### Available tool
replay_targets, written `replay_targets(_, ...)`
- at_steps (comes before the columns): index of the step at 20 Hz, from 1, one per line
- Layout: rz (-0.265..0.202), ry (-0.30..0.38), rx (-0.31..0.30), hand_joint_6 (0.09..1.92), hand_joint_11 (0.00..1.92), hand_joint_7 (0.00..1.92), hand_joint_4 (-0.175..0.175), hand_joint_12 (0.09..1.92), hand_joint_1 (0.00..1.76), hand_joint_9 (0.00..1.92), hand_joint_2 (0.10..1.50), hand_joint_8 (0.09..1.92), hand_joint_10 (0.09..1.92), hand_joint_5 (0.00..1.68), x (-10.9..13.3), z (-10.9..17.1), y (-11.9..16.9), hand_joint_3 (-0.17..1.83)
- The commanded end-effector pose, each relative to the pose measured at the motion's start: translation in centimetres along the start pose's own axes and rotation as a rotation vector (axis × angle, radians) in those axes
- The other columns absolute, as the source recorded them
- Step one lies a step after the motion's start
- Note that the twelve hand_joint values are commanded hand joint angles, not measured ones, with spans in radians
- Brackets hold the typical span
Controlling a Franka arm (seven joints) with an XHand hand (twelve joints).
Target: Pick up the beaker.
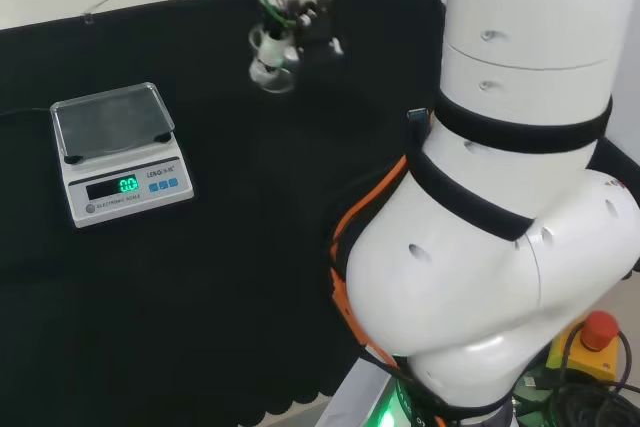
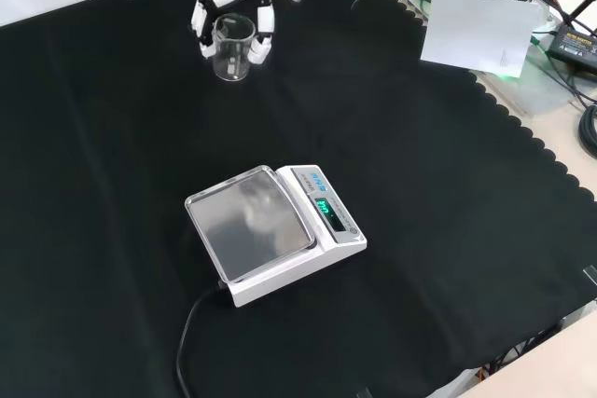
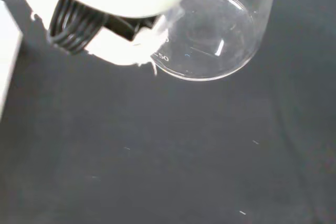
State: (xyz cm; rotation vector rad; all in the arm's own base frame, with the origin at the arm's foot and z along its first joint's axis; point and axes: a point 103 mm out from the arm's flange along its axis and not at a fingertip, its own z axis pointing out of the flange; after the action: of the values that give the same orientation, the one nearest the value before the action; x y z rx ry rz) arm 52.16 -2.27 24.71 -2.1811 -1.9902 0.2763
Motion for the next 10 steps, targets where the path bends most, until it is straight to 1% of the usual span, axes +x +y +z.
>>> replay_targets(1,-0.094,-0.064,-0.004,0.56,1.54,1.14,-0.175,0.72,1.22,1.39,0.60,0.98,0.63,1.34,9.1,-3.9,0.3,0.70)
replay_targets(5,-0.141,-0.061,0.007,0.57,1.55,1.15,-0.175,0.71,1.22,1.39,0.61,0.98,0.64,1.33,13.1,-3.7,1.8,0.70)
replay_targets(8,-0.177,-0.071,0.021,0.58,1.56,1.15,-0.175,0.71,1.22,1.39,0.61,0.98,0.64,1.33,16.4,-3.1,3.4,0.69)
replay_targets(10,-0.193,-0.079,0.030,0.58,1.56,1.15,-0.175,0.71,1.21,1.39,0.61,0.98,0.64,1.33,18.1,-2.6,4.5,0.69)
